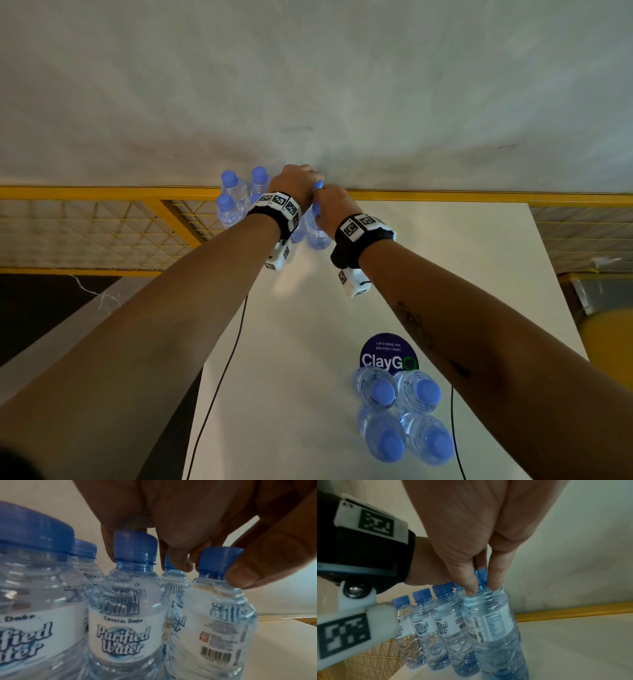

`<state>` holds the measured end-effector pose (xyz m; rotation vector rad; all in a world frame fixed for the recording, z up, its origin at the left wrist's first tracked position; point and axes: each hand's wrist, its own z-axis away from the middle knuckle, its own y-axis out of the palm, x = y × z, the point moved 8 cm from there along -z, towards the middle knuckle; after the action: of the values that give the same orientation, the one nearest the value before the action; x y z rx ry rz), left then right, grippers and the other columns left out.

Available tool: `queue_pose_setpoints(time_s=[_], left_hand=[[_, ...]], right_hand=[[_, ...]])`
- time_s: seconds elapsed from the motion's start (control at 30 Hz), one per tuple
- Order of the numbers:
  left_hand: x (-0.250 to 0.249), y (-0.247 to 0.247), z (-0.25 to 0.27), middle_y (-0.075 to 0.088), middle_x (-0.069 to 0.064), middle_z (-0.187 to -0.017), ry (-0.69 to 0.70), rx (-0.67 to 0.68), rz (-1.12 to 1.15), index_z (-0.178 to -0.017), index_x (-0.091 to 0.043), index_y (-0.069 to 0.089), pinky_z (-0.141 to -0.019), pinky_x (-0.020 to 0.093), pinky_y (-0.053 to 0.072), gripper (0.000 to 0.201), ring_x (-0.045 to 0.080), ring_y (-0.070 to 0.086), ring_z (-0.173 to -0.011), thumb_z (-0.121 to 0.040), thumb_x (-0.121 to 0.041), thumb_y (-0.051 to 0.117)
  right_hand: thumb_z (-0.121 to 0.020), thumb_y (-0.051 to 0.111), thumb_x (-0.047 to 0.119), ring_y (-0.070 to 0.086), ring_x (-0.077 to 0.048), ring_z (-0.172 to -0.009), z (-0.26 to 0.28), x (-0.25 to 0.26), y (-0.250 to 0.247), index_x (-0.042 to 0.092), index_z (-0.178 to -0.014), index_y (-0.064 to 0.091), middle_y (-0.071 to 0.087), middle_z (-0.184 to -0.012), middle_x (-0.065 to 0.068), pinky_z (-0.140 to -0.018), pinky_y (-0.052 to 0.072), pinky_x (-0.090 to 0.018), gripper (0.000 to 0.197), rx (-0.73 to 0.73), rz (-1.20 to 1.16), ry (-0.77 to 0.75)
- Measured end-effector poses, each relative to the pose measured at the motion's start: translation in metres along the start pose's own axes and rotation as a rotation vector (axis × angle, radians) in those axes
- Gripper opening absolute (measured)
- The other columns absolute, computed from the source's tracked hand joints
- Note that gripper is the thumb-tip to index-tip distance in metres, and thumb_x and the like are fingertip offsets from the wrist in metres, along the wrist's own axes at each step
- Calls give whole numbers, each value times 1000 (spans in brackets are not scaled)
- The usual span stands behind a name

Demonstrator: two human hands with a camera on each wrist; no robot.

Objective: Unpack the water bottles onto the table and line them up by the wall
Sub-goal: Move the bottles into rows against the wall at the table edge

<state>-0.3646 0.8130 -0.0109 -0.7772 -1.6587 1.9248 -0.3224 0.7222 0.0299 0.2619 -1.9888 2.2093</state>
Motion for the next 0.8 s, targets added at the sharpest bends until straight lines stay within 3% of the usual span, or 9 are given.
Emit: queue_pose_setpoints(time_s=[0.07, 0.13, 0.23, 0.3, 0.4, 0.5, 0.63, 0.73, 0.8], left_hand=[[-2, -6, 3, 53, -2, -77, 5, -2, -2, -77, -28, 52, -71, 43, 59, 15, 34, 66, -81, -73, -15, 46], [-4, -10, 6, 54, -2, -76, 5, -6, 4, -78, -26, 48, -73, 44, 59, 18, 34, 66, -83, -78, -9, 52], [-6, -16, 13, 70, 4, -97, -10, -57, 33, -103, -20, 59, -82, 47, 58, 27, 34, 64, -98, -82, -4, 55], [-1, -17, 23, 69, 4, -117, -38, -113, 87, -126, -18, 58, -94, 48, 54, 43, 34, 59, -115, -86, -4, 56], [2, -27, 50, 65, 3, -126, -109, -195, 170, -130, -21, 59, -99, 44, 50, 45, 35, 57, -124, -87, -10, 61], [-19, -41, 101, 61, 7, -137, -135, -276, 294, -140, -17, 60, -107, 46, 46, 49, 33, 50, -130, -91, -11, 63], [-64, -38, 175, 57, 5, -144, -157, -268, 460, -148, -20, 54, -114, 45, 42, 52, 28, 47, -136, -98, -18, 64], [-109, -16, 224, 61, 0, -135, -131, -143, 606, -154, -25, 47, -112, 36, 43, 58, 17, 57, -121, -99, -21, 65], [-140, -2, 252, 65, -2, -122, -73, -67, 706, -147, -27, 53, -104, 38, 50, 54, 13, 62, -104, -96, -17, 67]], right_hand=[[-92, 57, 7, 67, -26, -97, -2, 0, 0, 9, -102, 67, 68, -103, -9, -74, 48, -29, 14, 9, 9, -9], [-92, 57, 8, 66, -25, -97, -3, -1, 0, 10, -102, 68, 68, -103, -8, -75, 49, -29, 15, 7, 18, -29], [-93, 56, 9, 66, -26, -99, -2, -3, 1, 11, -107, 68, 68, -106, -8, -83, 54, -32, 19, 8, 4, -41], [-92, 56, 10, 66, -27, -99, 0, -6, 1, 11, -110, 68, 69, -107, -8, -85, 54, -34, 21, 2, -53, -16], [-90, 60, 10, 65, -30, -104, 9, -14, 7, 12, -124, 59, 67, -114, -10, -82, 50, -32, 34, 32, -175, 52], [-81, 75, 18, 54, -31, -124, 34, -22, 8, 11, -147, 36, 53, -137, -12, -98, 47, -36, 77, 35, -313, 95], [-82, 76, 28, 52, -29, -125, 95, -18, 3, 10, -138, 49, 49, -137, -12, -106, 40, -35, 65, 85, -252, 74], [-82, 78, 34, 57, -27, -120, 162, -12, 1, 10, -132, 57, 60, -129, -12, -104, 41, -32, 60, 204, -224, 45], [-80, 80, 28, 62, -23, -104, 210, -7, -3, 7, -118, 65, 66, -115, -8, -93, 45, -29, 46, 217, -277, 10]])
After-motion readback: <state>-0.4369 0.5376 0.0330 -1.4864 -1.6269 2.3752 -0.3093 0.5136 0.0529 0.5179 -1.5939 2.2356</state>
